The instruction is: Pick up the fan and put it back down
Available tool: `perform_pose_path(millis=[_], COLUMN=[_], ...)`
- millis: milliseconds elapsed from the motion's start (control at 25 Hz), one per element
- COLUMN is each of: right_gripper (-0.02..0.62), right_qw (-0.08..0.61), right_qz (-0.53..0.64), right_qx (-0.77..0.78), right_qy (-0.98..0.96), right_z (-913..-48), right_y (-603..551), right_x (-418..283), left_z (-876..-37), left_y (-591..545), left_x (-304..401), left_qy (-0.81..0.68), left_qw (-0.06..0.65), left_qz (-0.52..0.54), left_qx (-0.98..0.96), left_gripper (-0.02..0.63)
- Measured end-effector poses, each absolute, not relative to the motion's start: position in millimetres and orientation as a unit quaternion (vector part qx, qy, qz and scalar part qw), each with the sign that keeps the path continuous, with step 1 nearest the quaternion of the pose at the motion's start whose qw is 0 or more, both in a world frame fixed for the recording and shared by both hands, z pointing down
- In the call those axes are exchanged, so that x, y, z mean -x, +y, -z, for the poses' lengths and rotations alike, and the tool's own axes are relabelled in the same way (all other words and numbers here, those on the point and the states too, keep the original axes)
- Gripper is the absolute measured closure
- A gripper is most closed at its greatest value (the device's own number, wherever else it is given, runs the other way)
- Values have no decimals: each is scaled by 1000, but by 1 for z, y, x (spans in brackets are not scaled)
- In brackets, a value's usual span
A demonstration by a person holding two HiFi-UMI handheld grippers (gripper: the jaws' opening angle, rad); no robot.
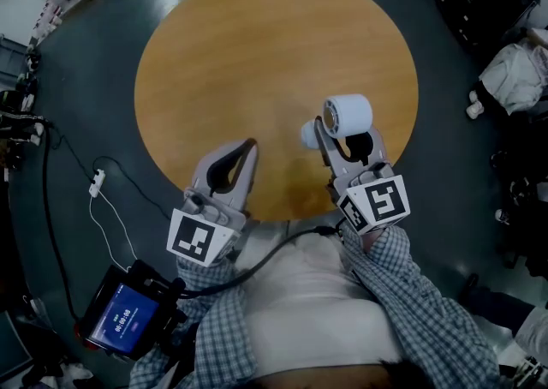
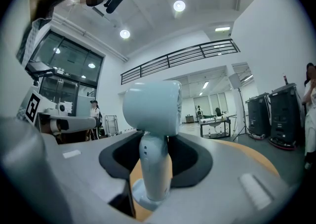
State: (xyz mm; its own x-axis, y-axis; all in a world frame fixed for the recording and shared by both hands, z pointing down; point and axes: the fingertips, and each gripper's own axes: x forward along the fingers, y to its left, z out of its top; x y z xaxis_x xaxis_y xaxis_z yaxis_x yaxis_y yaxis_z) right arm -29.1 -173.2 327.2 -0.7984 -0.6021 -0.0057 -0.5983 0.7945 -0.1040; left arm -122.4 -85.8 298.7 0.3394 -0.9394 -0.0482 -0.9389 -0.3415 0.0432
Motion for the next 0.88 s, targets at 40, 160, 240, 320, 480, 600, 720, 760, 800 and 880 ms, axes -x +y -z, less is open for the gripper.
perform_pose_path(millis=[40,160,240,320,480,600,720,760,800,880], right_gripper=[437,437,437,437,439,439,439,439,439,439], right_qw=[16,6,1,-7,-25,-36,-42,-45,-48,-53], right_qz=[50,60,68,75,90,101,106,107,109,114], right_qx=[315,309,306,302,298,294,288,286,284,280], right_qy=[948,949,950,950,950,950,951,951,951,952], right_z=[-330,-341,-349,-359,-380,-394,-416,-426,-436,-453], right_y=[-173,-171,-170,-167,-161,-153,-155,-159,-162,-168], right_x=[30,33,35,36,39,41,40,37,34,33], left_z=[-298,-298,-298,-312,-328,-337,-354,-362,-369,-384], left_y=[-85,-80,-77,-70,-59,-50,-49,-52,-55,-59], left_x=[124,127,127,129,127,131,129,125,121,117], left_qy=[-576,-580,-583,-586,-586,-591,-594,-595,-596,-599], left_qw=[8,12,18,39,64,81,92,97,103,113], left_qz=[37,42,43,26,7,2,-4,-6,-7,-9], left_qx=[-816,-814,-811,-809,-807,-802,-799,-798,-796,-793], left_gripper=[607,607,607,607,607,607,607,607,607,607])
